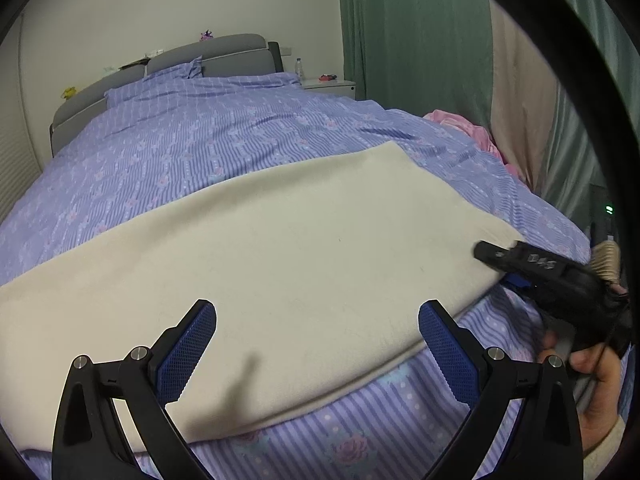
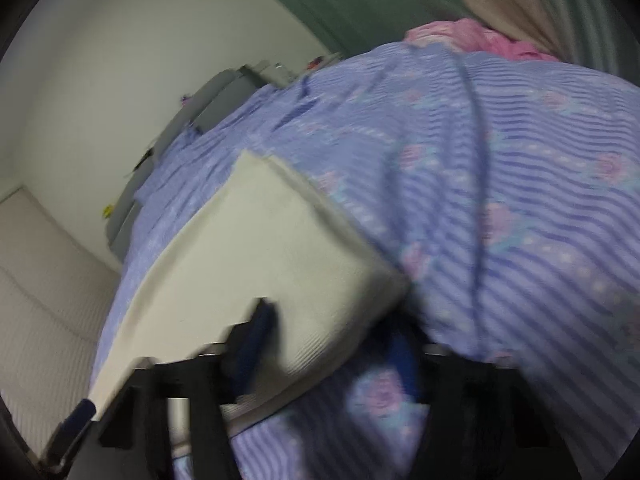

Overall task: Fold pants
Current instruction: 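Grasp the elastic cuff end of the pants with the right gripper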

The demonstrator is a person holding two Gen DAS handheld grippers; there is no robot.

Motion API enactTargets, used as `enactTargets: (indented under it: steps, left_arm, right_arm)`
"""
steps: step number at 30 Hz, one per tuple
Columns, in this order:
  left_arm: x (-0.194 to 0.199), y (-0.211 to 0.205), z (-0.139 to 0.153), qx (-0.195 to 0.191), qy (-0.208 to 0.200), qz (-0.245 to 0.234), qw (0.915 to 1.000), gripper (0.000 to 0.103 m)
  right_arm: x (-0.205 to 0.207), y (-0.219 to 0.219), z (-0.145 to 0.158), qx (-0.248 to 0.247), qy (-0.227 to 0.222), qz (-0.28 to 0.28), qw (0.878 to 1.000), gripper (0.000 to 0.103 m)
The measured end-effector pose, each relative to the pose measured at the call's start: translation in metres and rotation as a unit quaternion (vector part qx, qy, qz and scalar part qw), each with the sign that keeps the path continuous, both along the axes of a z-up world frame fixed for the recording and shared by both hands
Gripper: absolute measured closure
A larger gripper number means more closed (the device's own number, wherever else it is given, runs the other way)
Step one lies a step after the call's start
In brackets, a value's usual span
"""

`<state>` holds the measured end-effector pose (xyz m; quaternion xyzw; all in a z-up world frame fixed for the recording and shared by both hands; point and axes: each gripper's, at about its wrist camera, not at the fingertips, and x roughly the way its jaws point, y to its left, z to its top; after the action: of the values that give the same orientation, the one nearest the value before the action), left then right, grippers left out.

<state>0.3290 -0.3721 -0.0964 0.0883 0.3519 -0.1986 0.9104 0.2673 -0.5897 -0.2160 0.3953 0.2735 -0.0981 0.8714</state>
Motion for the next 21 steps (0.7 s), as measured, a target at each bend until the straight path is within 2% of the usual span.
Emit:
enactTargets:
  steps: [2, 4, 6, 8, 9, 11, 15, 19, 21]
  left_arm:
    - [0.004, -0.001, 0.002, -0.002, 0.002, 0.003, 1.0, 0.0]
    - [0.005, -0.001, 0.004, -0.003, 0.001, 0.006, 1.0, 0.0]
    - [0.006, -0.002, 0.007, -0.006, 0.005, 0.005, 1.0, 0.0]
    - [0.007, -0.002, 0.008, 0.001, 0.003, 0.002, 1.0, 0.0]
    - [0.008, -0.001, 0.007, 0.005, 0.001, 0.002, 1.0, 0.0]
    - [0.011, 0.0, 0.002, 0.02, 0.002, 0.009, 0.9998, 0.0]
    - [0.018, 0.011, -0.013, 0.032, 0.017, 0.029, 0.9989, 0.0]
    - [0.013, 0.028, -0.013, 0.023, 0.019, 0.028, 0.9991, 0.004]
    - [0.009, 0.038, -0.01, 0.019, 0.009, 0.025, 0.9995, 0.008]
  right_arm:
    - [0.0, -0.012, -0.005, 0.043, -0.007, 0.004, 0.999, 0.074]
    - [0.001, -0.013, 0.0, 0.045, -0.002, 0.008, 0.999, 0.083]
    - [0.0, -0.001, 0.022, -0.008, 0.015, -0.004, 1.0, 0.087]
    - [-0.007, 0.019, 0.051, -0.1, -0.002, -0.016, 0.995, 0.089]
    - [0.0, 0.028, 0.056, -0.143, 0.02, -0.018, 0.989, 0.089]
    - [0.016, 0.027, 0.044, -0.138, 0.067, -0.014, 0.988, 0.089]
    - [0.015, 0.021, 0.029, -0.109, 0.079, -0.013, 0.991, 0.089]
    - [0.009, 0.031, 0.046, -0.149, 0.088, -0.013, 0.985, 0.089]
    - [-0.002, 0.037, 0.069, -0.17, 0.056, -0.015, 0.984, 0.088]
